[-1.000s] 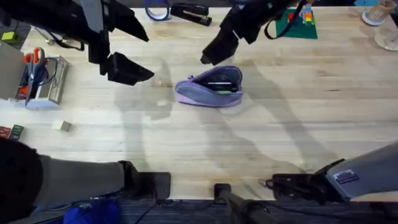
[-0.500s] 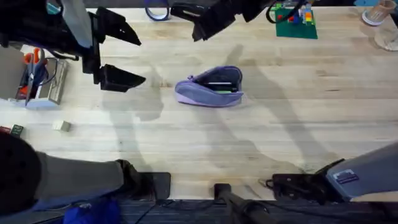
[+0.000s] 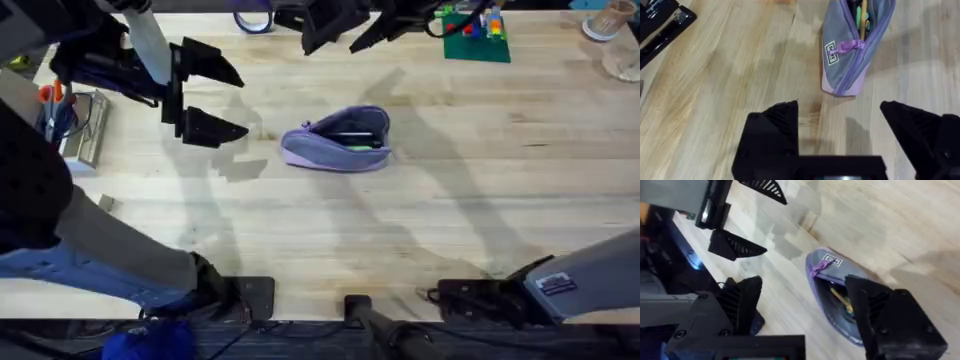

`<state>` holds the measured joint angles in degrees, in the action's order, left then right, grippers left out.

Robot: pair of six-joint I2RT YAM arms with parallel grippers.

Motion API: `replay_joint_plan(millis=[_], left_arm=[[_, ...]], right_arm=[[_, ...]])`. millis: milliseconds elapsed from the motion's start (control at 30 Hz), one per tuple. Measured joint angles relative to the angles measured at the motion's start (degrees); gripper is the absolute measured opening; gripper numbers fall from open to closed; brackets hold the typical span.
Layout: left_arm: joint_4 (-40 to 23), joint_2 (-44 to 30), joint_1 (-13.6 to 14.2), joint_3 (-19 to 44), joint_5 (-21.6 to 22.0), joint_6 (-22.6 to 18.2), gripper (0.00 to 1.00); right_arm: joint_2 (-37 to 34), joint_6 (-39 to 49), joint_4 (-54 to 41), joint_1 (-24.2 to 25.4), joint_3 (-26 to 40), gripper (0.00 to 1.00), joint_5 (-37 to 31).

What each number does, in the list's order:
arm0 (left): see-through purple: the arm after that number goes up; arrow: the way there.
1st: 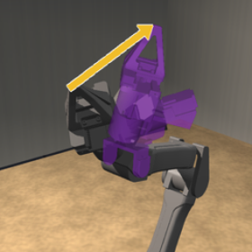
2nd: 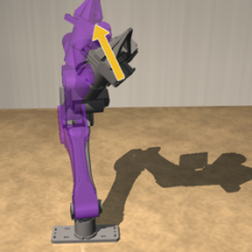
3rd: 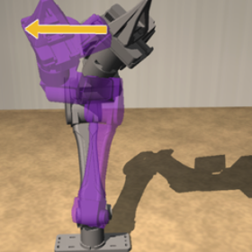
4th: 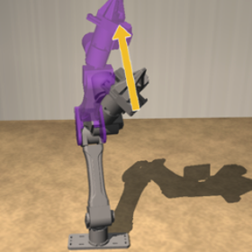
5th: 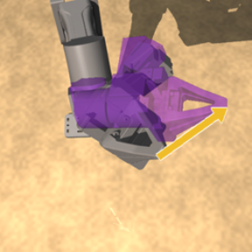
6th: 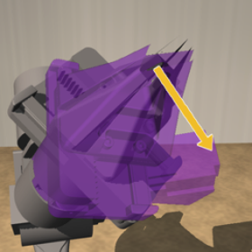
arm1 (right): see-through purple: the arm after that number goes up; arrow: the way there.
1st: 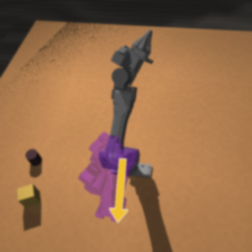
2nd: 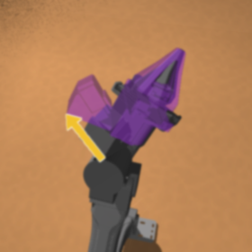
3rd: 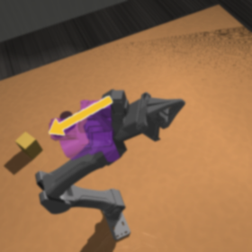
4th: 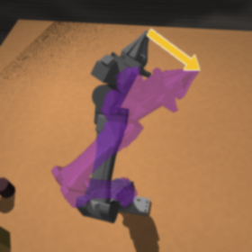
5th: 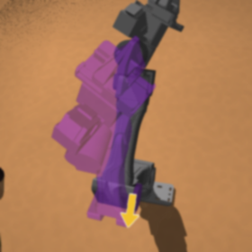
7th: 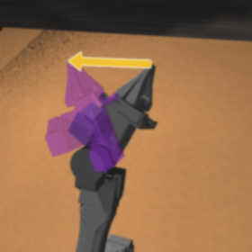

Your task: Unzip the bag, pick up the pens from the table one at a time and place them inside, then zip the bag closed.

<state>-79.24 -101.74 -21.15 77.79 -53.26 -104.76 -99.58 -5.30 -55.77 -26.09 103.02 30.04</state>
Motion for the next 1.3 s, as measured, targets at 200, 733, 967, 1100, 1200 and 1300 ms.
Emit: replay_joint_plan(millis=[200, 733, 967, 1100, 1200, 1300], left_arm=[[0.02, -0.26, 0.0, -0.07, -0.77, -0.52, 0.994], [0.02, -0.26, 0.0, -0.07, -1.0, -0.74, 0.993], [0.02, -0.26, 0.0, -0.07, -1.0, -0.74, 0.993], [0.02, -0.26, 0.0, -0.07, -1.0, -0.74, 0.993], [0.02, -0.26, 0.0, -0.07, -1.0, -0.74, 0.993], [0.02, -0.26, 0.0, -0.07, -1.0, -0.74, 0.993]], right_arm=[[-0.01, -2.41, -0.41, -2.72, 0.0, 0.995, -1.71], [-0.01, -14.54, -1.31, -12.17, 0.0, 0.996, -21.53], [-0.01, -31.18, -1.31, -12.32, 0.0, 0.996, -23.93], [-0.01, -35.99, -1.85, -12.32, 0.0, 0.996, -24.21], [-0.01, -37.31, -2.6, -12.32, 0.0, 0.995, -23.58], [-0.01, -36.73, -2.62, -12.32, 0.0, 0.996, -23.1]])
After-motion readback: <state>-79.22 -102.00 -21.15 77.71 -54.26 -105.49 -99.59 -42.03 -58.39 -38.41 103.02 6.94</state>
